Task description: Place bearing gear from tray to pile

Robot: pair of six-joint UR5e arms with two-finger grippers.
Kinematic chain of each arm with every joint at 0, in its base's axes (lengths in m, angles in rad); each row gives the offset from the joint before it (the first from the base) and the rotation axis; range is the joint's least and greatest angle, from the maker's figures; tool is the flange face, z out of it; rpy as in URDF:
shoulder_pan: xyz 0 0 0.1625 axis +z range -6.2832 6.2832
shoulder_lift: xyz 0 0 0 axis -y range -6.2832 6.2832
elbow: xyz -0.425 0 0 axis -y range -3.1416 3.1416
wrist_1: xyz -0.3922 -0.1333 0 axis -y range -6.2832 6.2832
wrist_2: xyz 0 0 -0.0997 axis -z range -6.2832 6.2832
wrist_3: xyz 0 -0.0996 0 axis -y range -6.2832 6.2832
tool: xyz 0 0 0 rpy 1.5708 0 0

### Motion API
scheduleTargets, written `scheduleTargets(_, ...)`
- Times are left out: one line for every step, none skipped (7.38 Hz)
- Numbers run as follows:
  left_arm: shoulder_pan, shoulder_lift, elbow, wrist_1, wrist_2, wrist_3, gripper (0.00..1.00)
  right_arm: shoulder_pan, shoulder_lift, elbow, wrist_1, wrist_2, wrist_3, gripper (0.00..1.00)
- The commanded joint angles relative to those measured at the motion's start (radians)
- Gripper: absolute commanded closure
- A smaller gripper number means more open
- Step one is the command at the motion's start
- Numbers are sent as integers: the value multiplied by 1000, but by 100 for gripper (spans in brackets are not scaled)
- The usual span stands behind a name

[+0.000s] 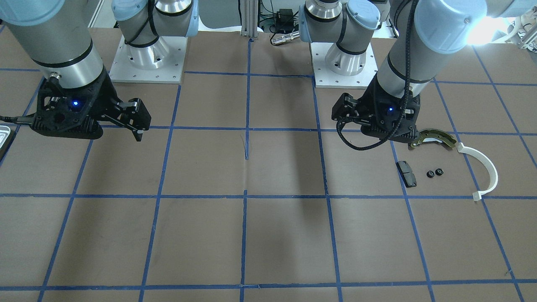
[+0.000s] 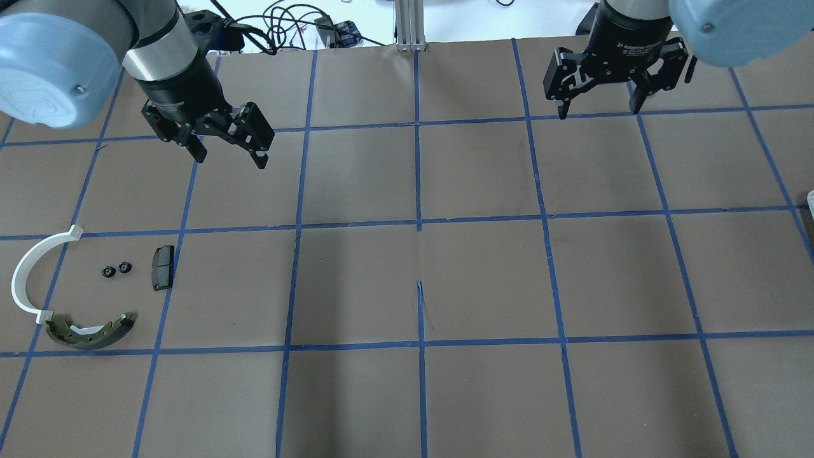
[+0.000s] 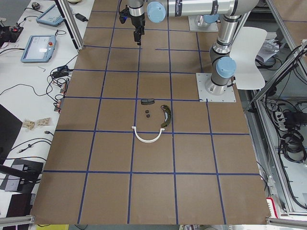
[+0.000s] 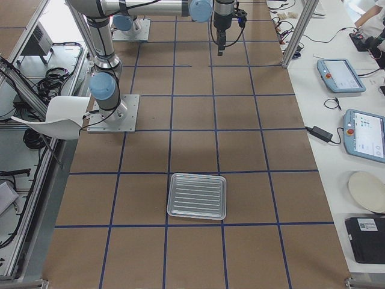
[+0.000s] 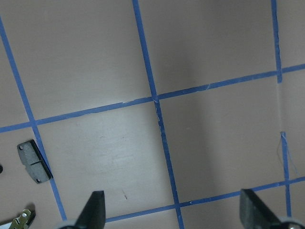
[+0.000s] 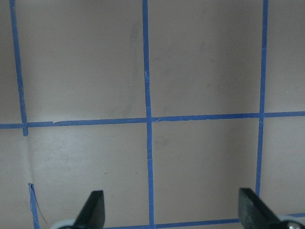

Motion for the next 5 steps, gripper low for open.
scheduleTargets(-2,5,-1,2,-1,-1,0,1,-1,2,2,-2,1,0)
scheduleTargets(-2,8,-1,2,-1,-1,0,-1,2,2,-4,0,-1,0)
scheduleTargets(-2,8,-1,2,-1,-1,0,-1,4,2,-8,4,1,0)
scheduleTargets(-2,10,1,2,-2,-1,0,1,5,2,-10,4,1,0)
scheduleTargets(-2,10,2,-4,-2,-2,0,1,6,0,-14,4,1,0)
